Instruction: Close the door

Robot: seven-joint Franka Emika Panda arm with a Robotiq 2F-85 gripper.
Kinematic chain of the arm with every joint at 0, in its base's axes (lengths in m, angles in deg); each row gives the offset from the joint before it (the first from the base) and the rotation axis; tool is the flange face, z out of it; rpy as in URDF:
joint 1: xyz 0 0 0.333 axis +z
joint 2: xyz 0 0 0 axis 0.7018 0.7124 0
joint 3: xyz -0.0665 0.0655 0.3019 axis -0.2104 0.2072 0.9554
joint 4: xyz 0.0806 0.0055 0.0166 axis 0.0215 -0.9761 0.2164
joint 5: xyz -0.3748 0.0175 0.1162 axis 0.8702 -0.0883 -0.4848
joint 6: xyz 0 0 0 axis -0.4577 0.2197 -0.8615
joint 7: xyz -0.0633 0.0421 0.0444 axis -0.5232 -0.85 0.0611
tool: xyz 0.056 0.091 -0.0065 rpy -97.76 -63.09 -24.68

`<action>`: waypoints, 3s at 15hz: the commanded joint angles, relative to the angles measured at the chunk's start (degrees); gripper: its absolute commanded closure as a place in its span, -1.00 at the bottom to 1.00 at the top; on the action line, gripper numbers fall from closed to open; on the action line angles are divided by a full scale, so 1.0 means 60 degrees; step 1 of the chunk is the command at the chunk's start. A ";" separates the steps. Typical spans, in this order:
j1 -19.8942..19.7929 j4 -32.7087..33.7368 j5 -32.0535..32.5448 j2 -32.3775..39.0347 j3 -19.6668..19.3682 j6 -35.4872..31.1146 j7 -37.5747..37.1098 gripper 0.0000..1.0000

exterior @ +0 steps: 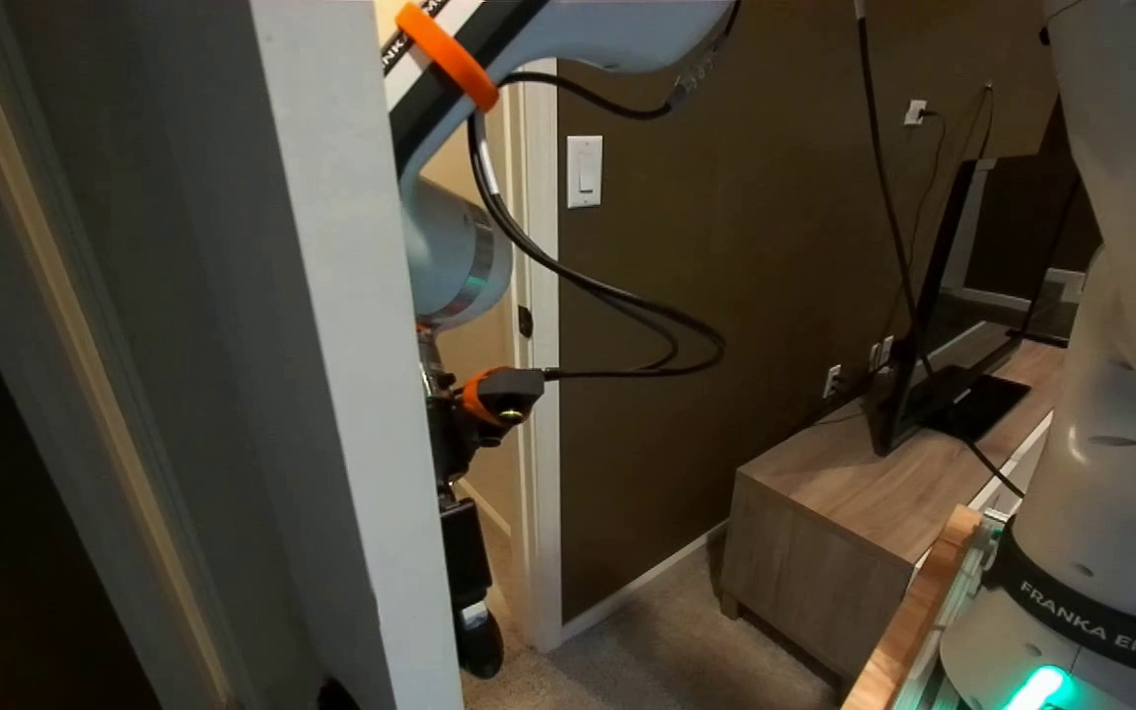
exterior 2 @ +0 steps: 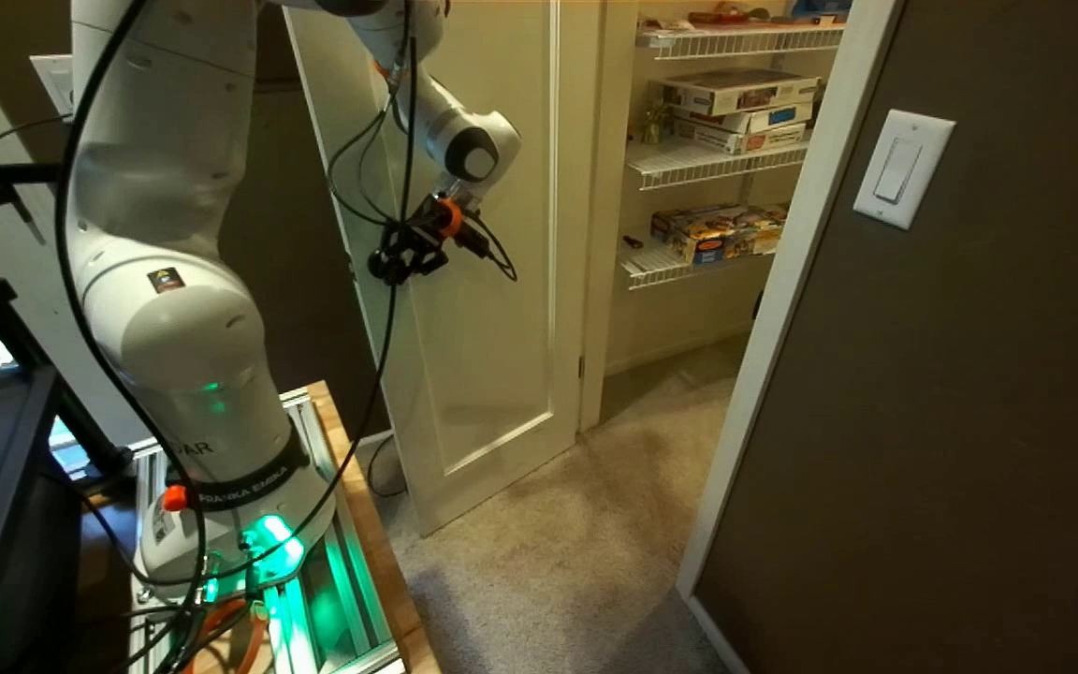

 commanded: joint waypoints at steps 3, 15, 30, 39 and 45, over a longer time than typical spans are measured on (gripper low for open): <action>-0.0078 0.0677 -0.0460 0.0553 -0.0040 0.1566 -0.0964 0.67; 0.0258 0.1399 0.0794 0.1188 -0.0347 0.2171 -0.1989 0.67; -0.0360 0.1710 -0.0002 0.1344 0.0035 0.3968 -0.0317 -0.71; 0.0100 0.1671 0.2433 0.0739 -0.0355 0.3910 0.0341 -1.00; -0.0060 0.0745 0.3773 -0.0889 -0.0285 0.2752 0.1297 -1.00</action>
